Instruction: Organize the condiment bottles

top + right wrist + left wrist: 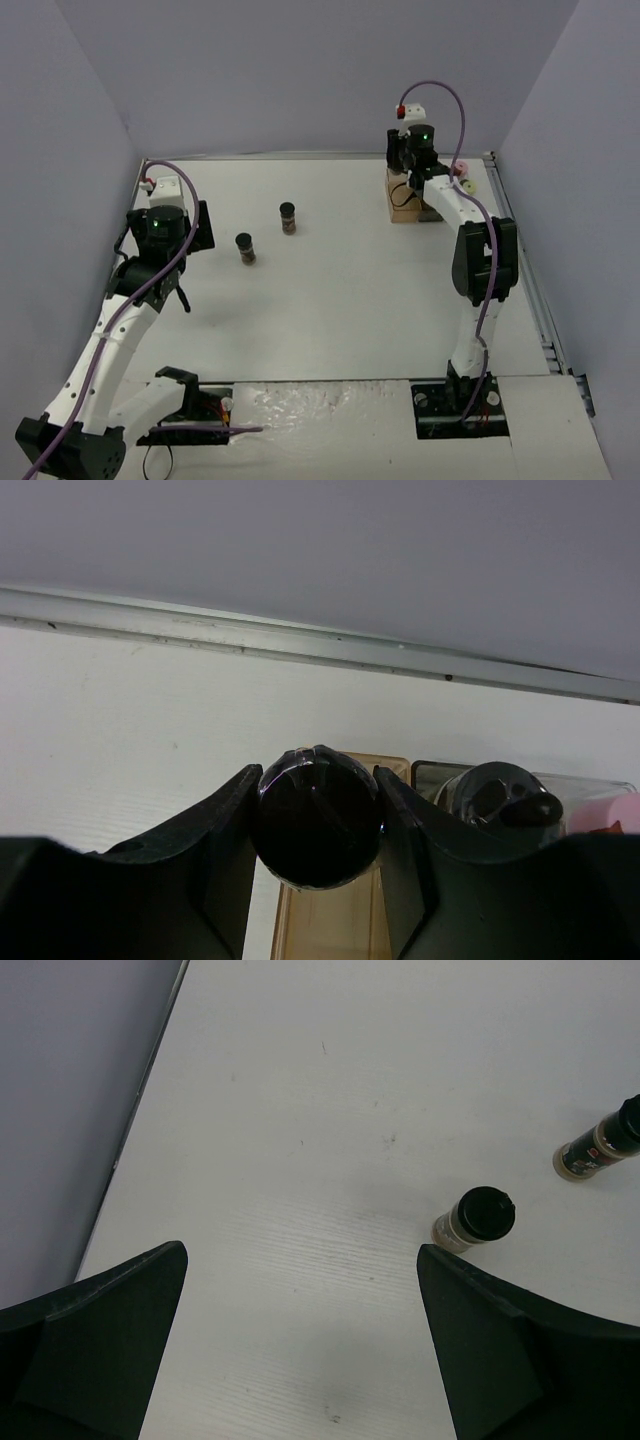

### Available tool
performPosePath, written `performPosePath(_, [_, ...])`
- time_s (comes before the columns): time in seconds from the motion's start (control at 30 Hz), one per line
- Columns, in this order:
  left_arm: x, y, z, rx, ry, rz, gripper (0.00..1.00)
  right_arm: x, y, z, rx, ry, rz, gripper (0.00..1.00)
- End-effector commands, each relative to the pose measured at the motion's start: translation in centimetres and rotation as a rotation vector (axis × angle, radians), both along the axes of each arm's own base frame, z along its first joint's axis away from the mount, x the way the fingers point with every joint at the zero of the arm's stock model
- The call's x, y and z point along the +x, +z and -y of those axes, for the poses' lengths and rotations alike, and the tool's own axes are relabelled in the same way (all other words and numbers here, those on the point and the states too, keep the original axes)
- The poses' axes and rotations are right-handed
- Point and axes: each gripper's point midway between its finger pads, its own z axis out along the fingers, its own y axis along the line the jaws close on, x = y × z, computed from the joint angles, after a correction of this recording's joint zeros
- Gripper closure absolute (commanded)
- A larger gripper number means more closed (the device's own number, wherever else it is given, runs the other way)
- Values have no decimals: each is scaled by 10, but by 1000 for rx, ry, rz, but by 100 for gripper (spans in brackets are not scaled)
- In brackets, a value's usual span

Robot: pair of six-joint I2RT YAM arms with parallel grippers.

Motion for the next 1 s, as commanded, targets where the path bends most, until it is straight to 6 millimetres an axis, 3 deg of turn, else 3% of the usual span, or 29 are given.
performPosePath(0.0, [10, 16, 1, -21, 7, 62, 3, 23, 6, 13, 28, -75, 59, 93])
performPosePath(0.33, [14, 11, 3, -21, 0, 43, 3, 32, -39, 27, 40, -127, 22, 93])
performPosePath(0.97, [15, 10, 4, -27, -3, 39, 3, 17, -2, 37, 53, -139, 101, 97])
